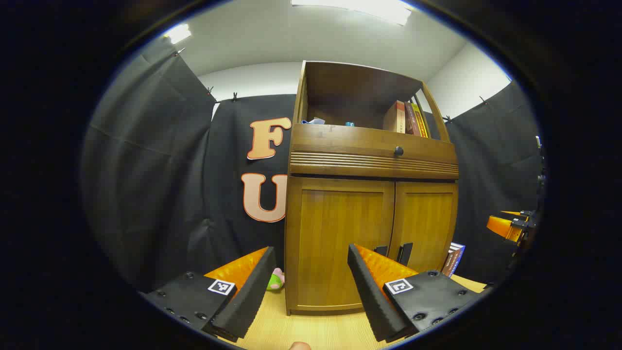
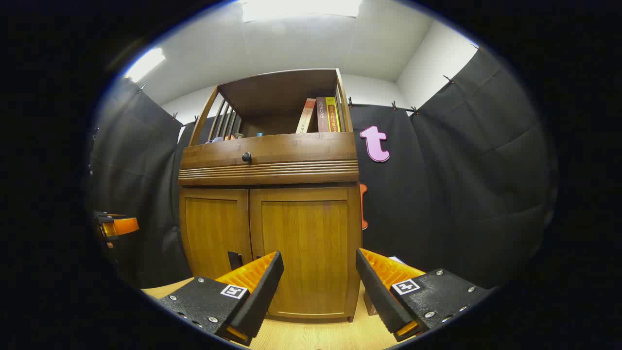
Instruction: Open the right door of the double-door shoe cabinet with the right hand, and open the left door with the left hand.
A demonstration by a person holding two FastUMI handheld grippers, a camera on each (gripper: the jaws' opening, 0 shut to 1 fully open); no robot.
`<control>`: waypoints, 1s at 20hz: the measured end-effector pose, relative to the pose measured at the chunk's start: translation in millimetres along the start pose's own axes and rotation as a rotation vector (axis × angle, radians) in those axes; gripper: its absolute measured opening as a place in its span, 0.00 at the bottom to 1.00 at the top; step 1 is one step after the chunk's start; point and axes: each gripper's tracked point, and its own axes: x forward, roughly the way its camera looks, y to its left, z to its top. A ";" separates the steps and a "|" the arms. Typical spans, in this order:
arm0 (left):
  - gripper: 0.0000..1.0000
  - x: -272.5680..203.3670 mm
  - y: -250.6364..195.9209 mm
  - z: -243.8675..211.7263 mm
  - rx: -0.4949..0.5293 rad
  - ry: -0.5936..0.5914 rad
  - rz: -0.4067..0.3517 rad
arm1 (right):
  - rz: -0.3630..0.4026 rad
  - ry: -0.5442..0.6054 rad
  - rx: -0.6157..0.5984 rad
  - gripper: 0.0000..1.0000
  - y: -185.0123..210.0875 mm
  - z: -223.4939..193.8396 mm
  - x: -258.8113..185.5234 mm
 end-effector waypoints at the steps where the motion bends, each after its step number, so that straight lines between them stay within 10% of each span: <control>1: 0.97 0.0 -0.1 0.9 0.004 -0.002 0.002 | 0.001 -0.002 -0.002 1.00 0.8 1.4 -0.1; 7: 0.96 -2.5 -2.9 -0.1 0.013 0.002 -0.004 | -0.014 -0.018 0.000 1.00 -1.5 6.4 -5.0; 8: 0.96 -2.8 -3.2 -0.3 0.013 0.003 -0.004 | -0.014 -0.016 0.001 0.80 -1.2 5.9 -5.2; 20: 0.94 -10.8 3.7 3.7 0.019 -0.002 -0.002 | -0.005 0.003 -0.005 1.00 13.8 -4.4 -1.0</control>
